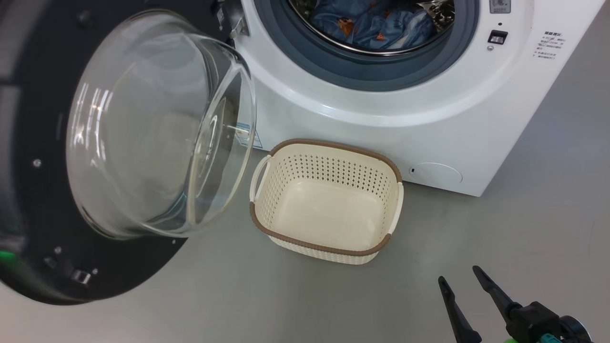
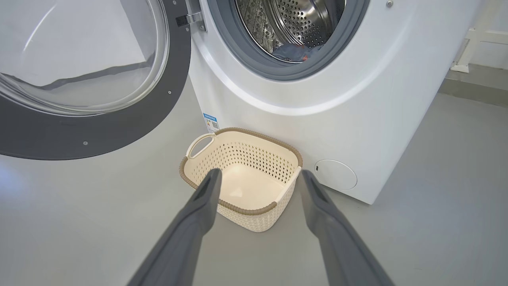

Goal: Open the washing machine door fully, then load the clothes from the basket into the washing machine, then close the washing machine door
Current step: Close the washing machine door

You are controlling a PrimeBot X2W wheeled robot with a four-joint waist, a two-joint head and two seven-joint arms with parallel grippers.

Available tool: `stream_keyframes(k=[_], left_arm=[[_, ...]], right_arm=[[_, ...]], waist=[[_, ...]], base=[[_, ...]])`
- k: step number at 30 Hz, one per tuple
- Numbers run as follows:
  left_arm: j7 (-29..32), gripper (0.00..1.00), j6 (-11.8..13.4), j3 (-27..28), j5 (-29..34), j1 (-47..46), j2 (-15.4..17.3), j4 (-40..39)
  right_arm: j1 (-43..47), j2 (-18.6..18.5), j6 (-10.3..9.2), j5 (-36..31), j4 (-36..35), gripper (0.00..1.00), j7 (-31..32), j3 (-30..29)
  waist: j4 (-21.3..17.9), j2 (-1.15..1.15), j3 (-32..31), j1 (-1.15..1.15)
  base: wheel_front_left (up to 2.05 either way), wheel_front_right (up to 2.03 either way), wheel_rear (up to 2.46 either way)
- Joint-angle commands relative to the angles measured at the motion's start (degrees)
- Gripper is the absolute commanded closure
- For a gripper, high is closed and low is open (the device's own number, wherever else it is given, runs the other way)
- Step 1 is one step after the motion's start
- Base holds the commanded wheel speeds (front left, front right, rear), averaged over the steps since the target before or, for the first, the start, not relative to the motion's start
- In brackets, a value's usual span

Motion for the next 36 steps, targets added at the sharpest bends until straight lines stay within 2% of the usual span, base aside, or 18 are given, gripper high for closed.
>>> stream_keyframes(k=[1,17,22,31,36], left_arm=[[1.83,1.00,0.27,0.47,-1.18,0.59,1.80,-3.13],[9.67,1.00,5.52,-1.97,-6.07,5.88,-2.90,-16.54],[10.99,1.00,6.62,-3.60,-7.63,6.78,-5.98,-21.36],[12.11,1.00,6.54,-7.50,-7.68,7.76,-10.17,-25.57],[11.67,1.00,5.44,-10.02,-7.31,7.56,-12.04,-26.56]], right_arm=[[-2.33,-0.35,0.08,-0.25,-1.01,0.00,-0.67,1.59],[-3.17,0.63,0.08,-0.06,0.75,0.00,-2.19,1.65],[-3.60,1.02,0.08,-0.07,1.55,0.00,-2.69,1.72],[-4.59,1.90,0.08,0.57,3.63,0.00,-4.05,2.42],[-4.77,2.24,0.08,0.80,4.49,0.00,-4.60,2.82]], waist=[[-0.06,0.00,0.05,0.00],[-1.93,0.00,0.93,0.00],[-2.52,0.00,1.04,0.00],[-5.32,0.00,-0.19,0.00],[-6.85,0.00,-0.57,0.00]], base=[[0.00,0.00,0.00],[0.00,0.00,0.00],[0.00,0.00,0.00],[0.00,0.00,0.00],[0.00,0.00,0.00]])
